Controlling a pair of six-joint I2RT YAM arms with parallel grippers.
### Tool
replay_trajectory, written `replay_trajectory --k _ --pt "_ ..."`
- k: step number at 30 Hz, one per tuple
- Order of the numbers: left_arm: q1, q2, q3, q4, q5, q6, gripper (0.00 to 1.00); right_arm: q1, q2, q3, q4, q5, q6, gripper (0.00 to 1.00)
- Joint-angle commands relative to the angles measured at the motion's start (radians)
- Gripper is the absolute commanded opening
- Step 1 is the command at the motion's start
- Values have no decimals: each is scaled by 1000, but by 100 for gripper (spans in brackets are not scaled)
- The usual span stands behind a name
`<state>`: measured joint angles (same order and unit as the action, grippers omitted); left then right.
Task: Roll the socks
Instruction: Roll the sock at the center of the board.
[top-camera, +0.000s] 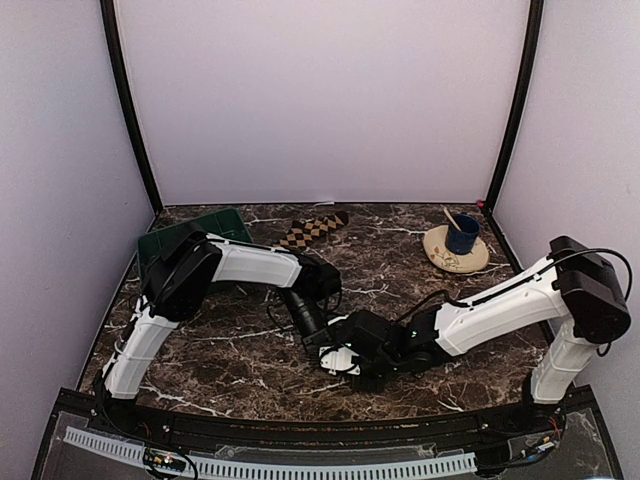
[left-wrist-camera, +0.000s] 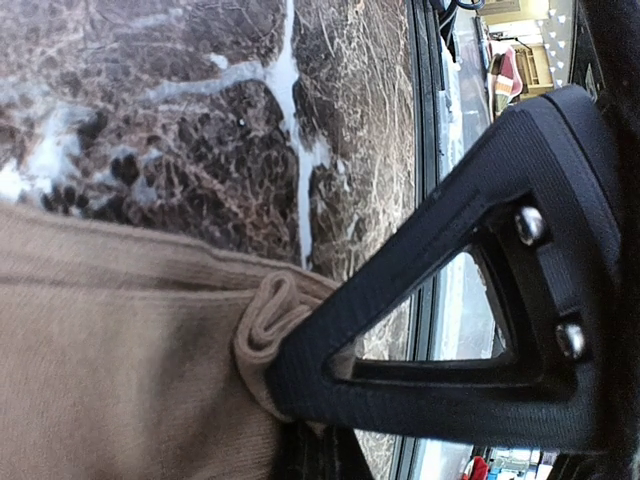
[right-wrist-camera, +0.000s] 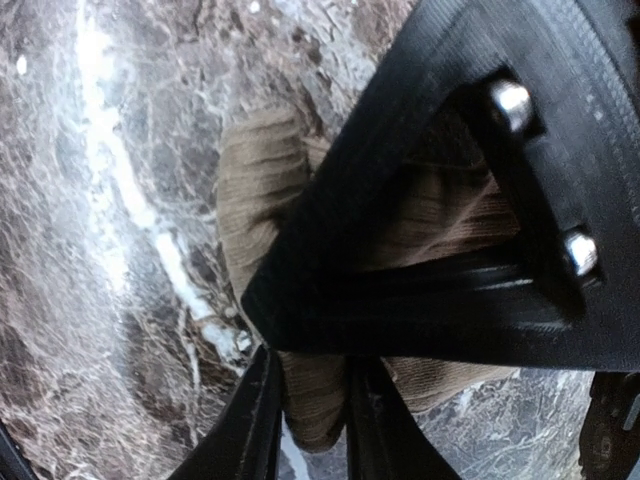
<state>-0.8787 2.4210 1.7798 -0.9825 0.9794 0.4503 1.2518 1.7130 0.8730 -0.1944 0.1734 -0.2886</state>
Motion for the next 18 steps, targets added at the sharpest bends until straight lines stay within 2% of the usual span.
replay_trajectory --k 1,7,18 --pt "21 41 1 16 -148 20 0 -15 54 -23 -148 -59 78 16" --pt "32 24 -6 28 -172 -19 4 -16 49 -9 -168 -85 143 9" --pt "90 -95 -146 148 -98 -75 12 -11 40 5 -169 -124 263 8"
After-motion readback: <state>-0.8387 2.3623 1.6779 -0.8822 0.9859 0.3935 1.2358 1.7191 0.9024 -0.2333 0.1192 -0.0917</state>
